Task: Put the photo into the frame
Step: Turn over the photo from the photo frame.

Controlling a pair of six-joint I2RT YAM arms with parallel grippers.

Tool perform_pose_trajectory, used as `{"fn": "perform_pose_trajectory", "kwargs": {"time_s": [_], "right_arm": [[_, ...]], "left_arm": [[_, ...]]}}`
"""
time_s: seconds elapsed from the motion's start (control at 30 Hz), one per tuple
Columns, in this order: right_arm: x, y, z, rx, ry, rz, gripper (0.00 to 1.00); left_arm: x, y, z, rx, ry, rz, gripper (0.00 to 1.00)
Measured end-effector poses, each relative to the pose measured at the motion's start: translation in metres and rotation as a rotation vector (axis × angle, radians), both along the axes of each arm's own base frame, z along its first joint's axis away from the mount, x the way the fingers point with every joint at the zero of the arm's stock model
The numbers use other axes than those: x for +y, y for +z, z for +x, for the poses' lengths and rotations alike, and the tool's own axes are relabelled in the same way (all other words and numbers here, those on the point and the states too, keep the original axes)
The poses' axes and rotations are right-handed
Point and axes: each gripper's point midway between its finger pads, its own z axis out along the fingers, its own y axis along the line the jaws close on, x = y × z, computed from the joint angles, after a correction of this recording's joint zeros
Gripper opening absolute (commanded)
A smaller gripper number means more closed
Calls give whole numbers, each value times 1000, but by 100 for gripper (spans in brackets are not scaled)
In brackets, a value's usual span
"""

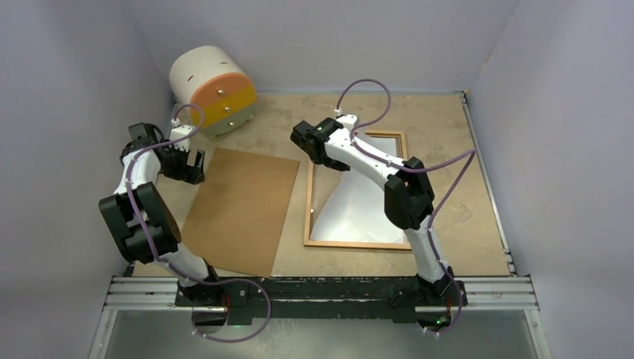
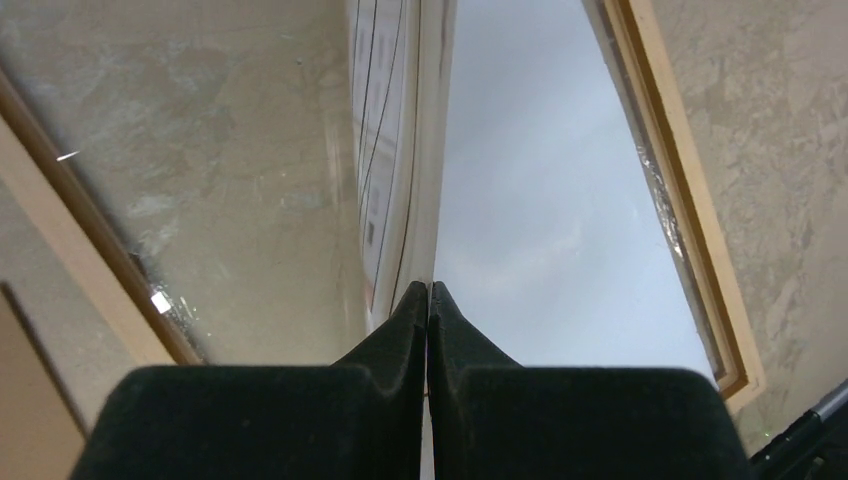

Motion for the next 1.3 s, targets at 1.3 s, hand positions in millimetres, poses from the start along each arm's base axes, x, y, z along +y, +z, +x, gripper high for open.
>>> {"fn": "perform_pose_trajectory", "kwargs": {"time_s": [1.3], "right_arm": [[-55,105,0,-155,157,-71,0]], "left_arm": [[-5,0,2,-6,-28,3,100]]}}
